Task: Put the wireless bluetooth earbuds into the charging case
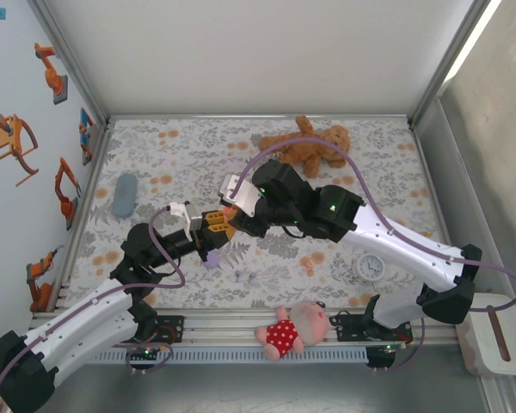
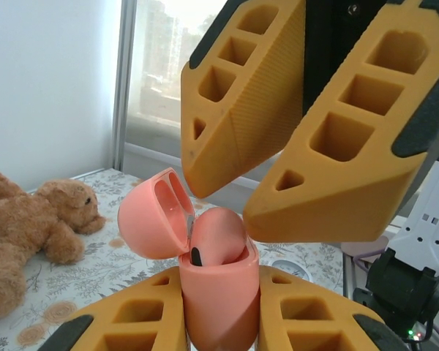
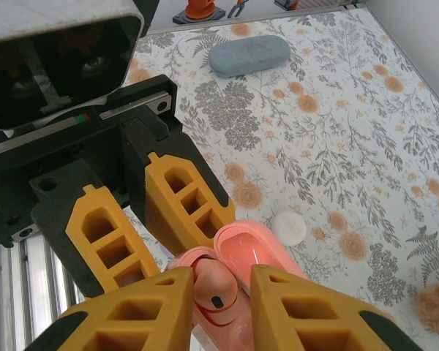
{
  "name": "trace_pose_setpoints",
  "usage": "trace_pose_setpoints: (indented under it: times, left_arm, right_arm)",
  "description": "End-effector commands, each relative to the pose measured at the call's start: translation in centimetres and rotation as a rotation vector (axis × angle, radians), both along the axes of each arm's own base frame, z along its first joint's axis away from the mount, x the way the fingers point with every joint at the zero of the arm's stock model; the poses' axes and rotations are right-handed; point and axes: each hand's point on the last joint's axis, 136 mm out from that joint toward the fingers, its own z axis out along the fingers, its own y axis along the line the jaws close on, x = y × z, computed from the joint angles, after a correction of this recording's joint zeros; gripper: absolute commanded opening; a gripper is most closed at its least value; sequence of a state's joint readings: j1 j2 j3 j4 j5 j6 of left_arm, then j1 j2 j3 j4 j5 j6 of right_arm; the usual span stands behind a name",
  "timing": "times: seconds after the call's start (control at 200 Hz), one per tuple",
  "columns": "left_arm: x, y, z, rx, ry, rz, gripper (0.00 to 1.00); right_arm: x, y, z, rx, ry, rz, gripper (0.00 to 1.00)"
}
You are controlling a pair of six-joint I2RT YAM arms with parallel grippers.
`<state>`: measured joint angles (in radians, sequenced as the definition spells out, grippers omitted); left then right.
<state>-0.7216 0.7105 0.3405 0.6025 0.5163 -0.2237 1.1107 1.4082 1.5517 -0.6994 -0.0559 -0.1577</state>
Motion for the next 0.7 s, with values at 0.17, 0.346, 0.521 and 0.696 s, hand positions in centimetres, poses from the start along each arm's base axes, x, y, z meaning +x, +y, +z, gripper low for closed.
trace_pose_setpoints:
  times: [0.17,0.346,0.521,0.696]
  left_arm:
    - [-0.4,0.0,2.1,-0.032,-0.058,-0.008,0.00]
    - [-0.4,-0.1,2.1,-0.030,-0.060,-0.009,0.00]
    - [-0.4,0.0,2.1,-0.030,-0.064,-0.007,0.00]
    - [-0.6,0.1,2.4,-0.037,-0.076,-0.007,0.00]
  right_arm:
    - [-0.3,-0.9,4.4,0.125,-0.058,-0.028,0.34]
    - [0.2,-1.4,5.1,0.161,-0.090,-0.065,0.42]
    - [0.5,-1.9,5.6,0.177,-0.111,-0.092,0.47]
    - [1.5,-3.0,6.2,0.185,-0.144,-0.170,0.55]
